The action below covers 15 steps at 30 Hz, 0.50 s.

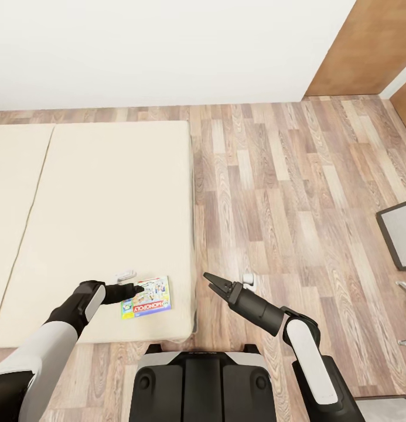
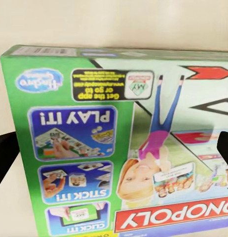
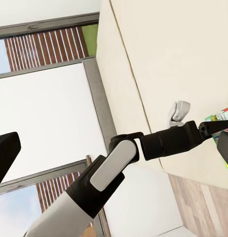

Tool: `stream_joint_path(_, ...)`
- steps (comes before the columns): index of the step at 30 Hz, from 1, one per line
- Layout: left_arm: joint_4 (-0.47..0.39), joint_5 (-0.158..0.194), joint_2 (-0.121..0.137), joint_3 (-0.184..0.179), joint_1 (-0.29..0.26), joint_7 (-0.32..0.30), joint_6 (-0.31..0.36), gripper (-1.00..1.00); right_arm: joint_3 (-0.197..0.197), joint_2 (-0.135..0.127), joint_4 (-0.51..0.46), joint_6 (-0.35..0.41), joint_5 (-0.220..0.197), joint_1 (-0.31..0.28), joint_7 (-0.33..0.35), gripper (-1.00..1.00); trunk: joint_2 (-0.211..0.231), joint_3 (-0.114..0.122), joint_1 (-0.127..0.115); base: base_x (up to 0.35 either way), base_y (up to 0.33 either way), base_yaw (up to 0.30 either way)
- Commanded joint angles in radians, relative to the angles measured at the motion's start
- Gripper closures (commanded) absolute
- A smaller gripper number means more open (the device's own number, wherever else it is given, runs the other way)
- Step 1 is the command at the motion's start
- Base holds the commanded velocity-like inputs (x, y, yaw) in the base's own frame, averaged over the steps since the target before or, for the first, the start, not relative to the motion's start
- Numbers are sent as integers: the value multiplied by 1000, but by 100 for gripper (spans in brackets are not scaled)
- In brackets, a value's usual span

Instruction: Put all the toys in the child's room - the three board games (two on the bed and one on the table), the two jigsaw puzzles on the table, and the tennis ball on the table - inside the toy box on the table in the child's room.

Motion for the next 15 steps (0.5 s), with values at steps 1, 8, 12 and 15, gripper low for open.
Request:
stream_joint_path(1,-1,2,0,4,0,-3,7,-100,-1,1,0,4,2,0,4,-100,-1,-1,1,0,-3,0)
stream_joint_path(8,-1,2,-1,4,0,-3,7,-100,-1,1,1,3,4,0,3,-100,-1,-1,1,0,-3,0)
stream_joint_path(12,-1,2,-1,4,0,-3,7,-100,-1,2,1,3,3,0,3,-100,-1,-1,1,0,-100,0)
stream_joint_path(15,-1,2,-1,4,0,-3,7,-100,-1,2,1,3,3,0,3,-100,-1,-1,1,0,-171,0)
